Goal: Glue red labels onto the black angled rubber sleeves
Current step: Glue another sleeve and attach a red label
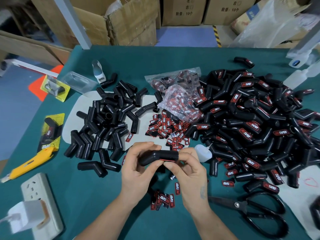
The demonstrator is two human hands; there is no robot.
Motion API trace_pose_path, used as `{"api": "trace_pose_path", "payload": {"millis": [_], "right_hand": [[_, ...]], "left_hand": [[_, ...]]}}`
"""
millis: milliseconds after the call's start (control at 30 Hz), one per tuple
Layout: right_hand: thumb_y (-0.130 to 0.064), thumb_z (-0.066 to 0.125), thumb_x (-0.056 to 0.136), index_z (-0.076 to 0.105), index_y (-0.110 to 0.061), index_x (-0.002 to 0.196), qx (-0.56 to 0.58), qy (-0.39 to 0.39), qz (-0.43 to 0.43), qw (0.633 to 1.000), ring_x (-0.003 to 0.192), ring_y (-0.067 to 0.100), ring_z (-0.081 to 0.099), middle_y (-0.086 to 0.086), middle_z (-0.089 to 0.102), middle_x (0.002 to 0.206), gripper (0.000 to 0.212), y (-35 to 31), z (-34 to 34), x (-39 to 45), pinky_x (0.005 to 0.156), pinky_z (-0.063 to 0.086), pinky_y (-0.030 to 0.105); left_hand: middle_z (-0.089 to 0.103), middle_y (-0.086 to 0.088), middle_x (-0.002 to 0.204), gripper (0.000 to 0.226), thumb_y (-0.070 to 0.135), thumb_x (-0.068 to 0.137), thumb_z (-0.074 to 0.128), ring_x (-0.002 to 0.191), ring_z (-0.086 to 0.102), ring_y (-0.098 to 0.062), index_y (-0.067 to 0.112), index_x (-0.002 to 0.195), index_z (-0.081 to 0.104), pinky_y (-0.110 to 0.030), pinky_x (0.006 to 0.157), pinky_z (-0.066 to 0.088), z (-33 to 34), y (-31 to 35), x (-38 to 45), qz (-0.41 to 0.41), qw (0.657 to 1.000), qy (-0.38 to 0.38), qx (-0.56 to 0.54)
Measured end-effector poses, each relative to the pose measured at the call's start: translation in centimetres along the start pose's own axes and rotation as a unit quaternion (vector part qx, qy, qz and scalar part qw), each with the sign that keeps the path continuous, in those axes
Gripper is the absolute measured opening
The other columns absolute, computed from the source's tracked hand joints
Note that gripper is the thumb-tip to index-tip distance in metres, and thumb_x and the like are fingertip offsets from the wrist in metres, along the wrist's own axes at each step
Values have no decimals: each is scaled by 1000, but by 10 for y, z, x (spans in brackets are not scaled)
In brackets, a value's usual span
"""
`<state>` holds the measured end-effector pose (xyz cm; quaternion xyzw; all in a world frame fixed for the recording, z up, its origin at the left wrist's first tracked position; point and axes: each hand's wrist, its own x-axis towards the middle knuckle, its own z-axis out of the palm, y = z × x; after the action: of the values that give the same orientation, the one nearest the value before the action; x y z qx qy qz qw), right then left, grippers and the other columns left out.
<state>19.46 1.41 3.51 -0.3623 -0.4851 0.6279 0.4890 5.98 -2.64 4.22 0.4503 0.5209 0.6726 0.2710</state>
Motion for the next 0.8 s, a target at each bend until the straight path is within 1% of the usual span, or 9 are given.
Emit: {"api": "trace_pose_path", "payload": {"millis": [100,267,367,433,467,567,633,667,800], "right_hand": [[-35,89,75,76,-18,80,0,10,11,1000,87,11,60,-3,57,91,22,1,0,1,80,49,20],[-49,90,76,77,-24,81,7,5,32,999,89,15,59,-2,58,92,28,2,-1,2,81,49,23],[-48,90,78,78,-24,86,11,-5,46,999,90,18,58,1,58,93,28,3,-2,3,83,50,25],[-48,88,81,77,-24,89,9,-15,53,998,90,19,58,3,58,94,28,4,-2,2,84,50,29],[-48,87,82,77,-24,90,9,-20,57,998,90,21,58,4,58,95,28,4,-2,2,84,49,32],[-46,86,85,77,-22,93,10,-26,63,998,91,25,56,16,57,97,27,5,-3,2,85,48,39],[-46,86,85,77,-22,94,19,-28,68,997,92,25,56,17,56,98,27,5,-3,2,85,50,35],[-46,86,85,76,-22,93,24,-30,72,997,92,24,56,18,55,98,28,5,-4,2,85,51,33],[-46,85,86,75,-21,93,30,-37,75,996,88,22,57,27,52,101,28,5,-3,2,82,54,28]], "left_hand": [[70,17,113,74,-11,80,72,108,68,-5,47,125,62,-18,97,51,-1,-1,0,9,1000,-11,0],[71,15,112,69,-9,81,76,107,69,-7,43,123,62,-19,96,52,-2,-2,1,-5,1000,-24,-13],[69,8,111,62,-12,81,74,105,68,-12,38,116,61,-21,94,52,-4,-3,3,18,999,-33,-11],[65,-3,110,48,-4,85,75,104,65,-16,36,107,59,-23,91,52,-5,-4,5,35,999,-39,1],[63,-8,109,38,0,87,72,103,63,-16,33,102,59,-23,89,51,-5,-4,5,39,998,-45,9],[57,-14,108,23,1,90,66,102,61,-8,23,90,63,-17,88,49,-7,-6,5,58,995,-68,52],[56,-10,110,18,-1,90,65,103,61,-4,16,90,66,-15,89,49,-9,-7,5,77,991,-83,77],[56,-8,112,17,-1,89,65,103,62,-4,16,91,68,-15,89,49,-10,-8,6,83,989,-85,86],[57,-6,113,17,3,90,67,102,63,-7,19,95,72,-20,89,50,-10,-9,7,85,987,-75,111]]}}
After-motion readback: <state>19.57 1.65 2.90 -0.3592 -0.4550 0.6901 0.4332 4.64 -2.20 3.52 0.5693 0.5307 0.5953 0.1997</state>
